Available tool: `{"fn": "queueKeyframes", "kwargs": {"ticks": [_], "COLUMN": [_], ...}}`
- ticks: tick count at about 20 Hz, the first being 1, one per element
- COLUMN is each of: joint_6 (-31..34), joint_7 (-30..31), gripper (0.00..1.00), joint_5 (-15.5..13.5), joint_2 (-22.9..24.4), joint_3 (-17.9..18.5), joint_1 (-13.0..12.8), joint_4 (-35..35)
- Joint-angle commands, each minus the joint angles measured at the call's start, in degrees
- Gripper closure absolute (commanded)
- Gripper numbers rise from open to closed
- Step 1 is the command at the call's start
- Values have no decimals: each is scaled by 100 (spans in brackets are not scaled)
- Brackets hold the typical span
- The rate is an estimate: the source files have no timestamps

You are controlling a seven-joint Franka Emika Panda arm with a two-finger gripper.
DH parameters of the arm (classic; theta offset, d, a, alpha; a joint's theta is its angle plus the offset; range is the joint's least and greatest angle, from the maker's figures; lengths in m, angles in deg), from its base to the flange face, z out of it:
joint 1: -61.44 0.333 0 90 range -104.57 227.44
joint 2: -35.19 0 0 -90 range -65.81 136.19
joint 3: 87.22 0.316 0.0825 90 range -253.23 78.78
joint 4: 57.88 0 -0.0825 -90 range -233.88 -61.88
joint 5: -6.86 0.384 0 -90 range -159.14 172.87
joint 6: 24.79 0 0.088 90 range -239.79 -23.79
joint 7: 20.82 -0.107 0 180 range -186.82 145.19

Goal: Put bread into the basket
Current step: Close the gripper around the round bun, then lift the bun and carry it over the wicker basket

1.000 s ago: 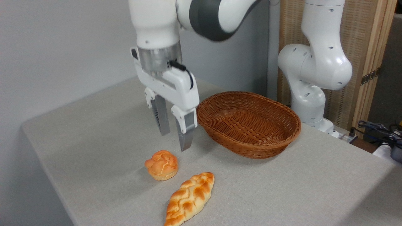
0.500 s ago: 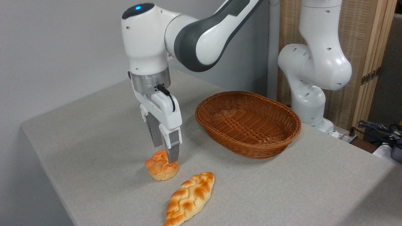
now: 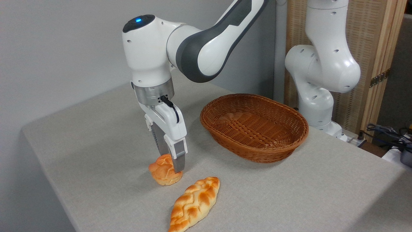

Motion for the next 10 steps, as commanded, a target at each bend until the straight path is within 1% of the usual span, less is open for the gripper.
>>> {"fn": "queueKeyframes", "kwargs": {"ticks": [1, 3, 4, 10], "joint_6": [-113, -113, -113, -113], "joint_7": [-58, -67, -67, -67], "gripper": [54, 61, 74, 75], "joint_5": [-36, -27, -27, -36], "joint_2": [-69, -69, -69, -69], "joint_3": [50, 50, 50, 76], "joint_1": [10, 19, 19, 19], "joint_4": [-35, -35, -35, -27]}}
